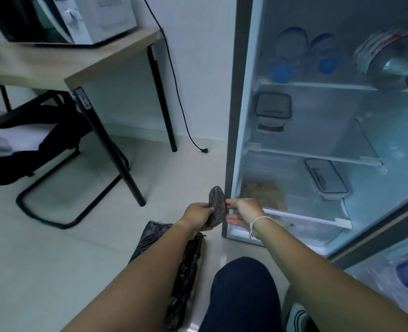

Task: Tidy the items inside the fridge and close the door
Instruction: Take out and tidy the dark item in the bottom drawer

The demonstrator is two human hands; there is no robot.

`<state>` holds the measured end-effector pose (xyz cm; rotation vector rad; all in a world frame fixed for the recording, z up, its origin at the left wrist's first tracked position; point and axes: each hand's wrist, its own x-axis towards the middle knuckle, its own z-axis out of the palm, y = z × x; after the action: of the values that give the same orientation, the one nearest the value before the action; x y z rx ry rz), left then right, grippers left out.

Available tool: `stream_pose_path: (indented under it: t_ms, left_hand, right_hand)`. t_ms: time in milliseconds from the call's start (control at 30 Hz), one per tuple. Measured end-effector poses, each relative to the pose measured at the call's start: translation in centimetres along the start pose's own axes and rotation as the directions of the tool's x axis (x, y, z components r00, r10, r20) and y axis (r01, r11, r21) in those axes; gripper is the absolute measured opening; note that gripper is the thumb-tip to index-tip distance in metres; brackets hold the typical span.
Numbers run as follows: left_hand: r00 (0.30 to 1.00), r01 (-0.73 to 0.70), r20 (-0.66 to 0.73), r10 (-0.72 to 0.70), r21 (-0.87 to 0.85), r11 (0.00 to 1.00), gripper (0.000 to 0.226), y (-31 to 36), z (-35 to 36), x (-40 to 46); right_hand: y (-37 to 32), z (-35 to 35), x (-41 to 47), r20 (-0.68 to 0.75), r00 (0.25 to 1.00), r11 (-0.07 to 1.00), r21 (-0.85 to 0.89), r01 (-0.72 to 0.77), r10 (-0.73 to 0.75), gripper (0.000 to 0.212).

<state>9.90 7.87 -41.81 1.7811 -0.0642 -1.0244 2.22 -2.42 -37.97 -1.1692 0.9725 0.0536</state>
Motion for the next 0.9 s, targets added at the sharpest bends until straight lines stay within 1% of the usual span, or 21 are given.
stream_pose_path:
  t_ms: [100,233,367,533,600,667,700,800,867,900]
  left_hand:
    - [0.998,0.037,-0.056,-0.040,-0.055,0.998,0.029,-2.0,-3.0,-0.7]
    - [0.988,0.084,-0.130,-0.085,-0.014,0.996,0.029,-4.3,-6.7,-2.0]
    - [0.979,0.107,-0.171,-0.111,-0.036,0.994,0.030,-6.3,-9.4,-2.9]
    - [0.960,0.092,-0.275,-0.057,0.117,0.989,0.033,-7.1,-11.6,-3.5]
    - [0.945,0.089,-0.324,-0.034,0.159,0.983,0.034,-6.9,-12.2,-3.7]
    - [0.931,0.070,-0.366,0.007,0.197,0.978,0.032,-6.5,-12.6,-3.7]
    - [0.930,0.059,-0.368,0.015,0.189,0.980,0.032,-6.2,-12.8,-3.7]
    - [0.938,0.021,-0.346,0.030,0.142,0.990,0.026,-4.7,-12.6,-4.1]
    - [0.946,-0.008,-0.319,0.055,0.147,0.989,0.035,-3.4,-12.1,-4.3]
    - [0.948,-0.020,-0.310,0.069,0.160,0.987,0.040,-2.8,-11.7,-4.5]
  right_hand:
    - [1.5,3.2,-0.3,0.044,0.998,0.999,-0.041,-0.033,0.035,0.034]
    - [3.6,7.3,-0.3,0.090,0.991,0.992,-0.089,-0.086,0.094,0.036]
    - [5.2,10.9,-0.2,0.093,0.987,0.979,-0.170,-0.117,0.134,0.035]
    - [6.2,12.9,-0.2,0.063,0.993,0.955,-0.286,-0.081,0.103,0.041]
    - [5.9,13.0,-0.1,0.054,0.994,0.947,-0.312,-0.076,0.098,0.035]
    - [5.1,12.9,-0.2,0.042,0.995,0.945,-0.320,-0.074,0.092,0.015]
    - [4.5,12.8,-0.3,0.029,0.996,0.946,-0.317,-0.069,0.082,0.008]
    - [2.9,12.2,-0.2,0.003,1.000,0.947,-0.321,-0.027,0.029,0.005]
    - [1.9,11.6,-0.4,-0.001,1.000,0.954,-0.299,0.006,-0.006,0.009]
    - [1.4,11.3,-0.5,-0.002,1.000,0.958,-0.286,0.023,-0.025,0.008]
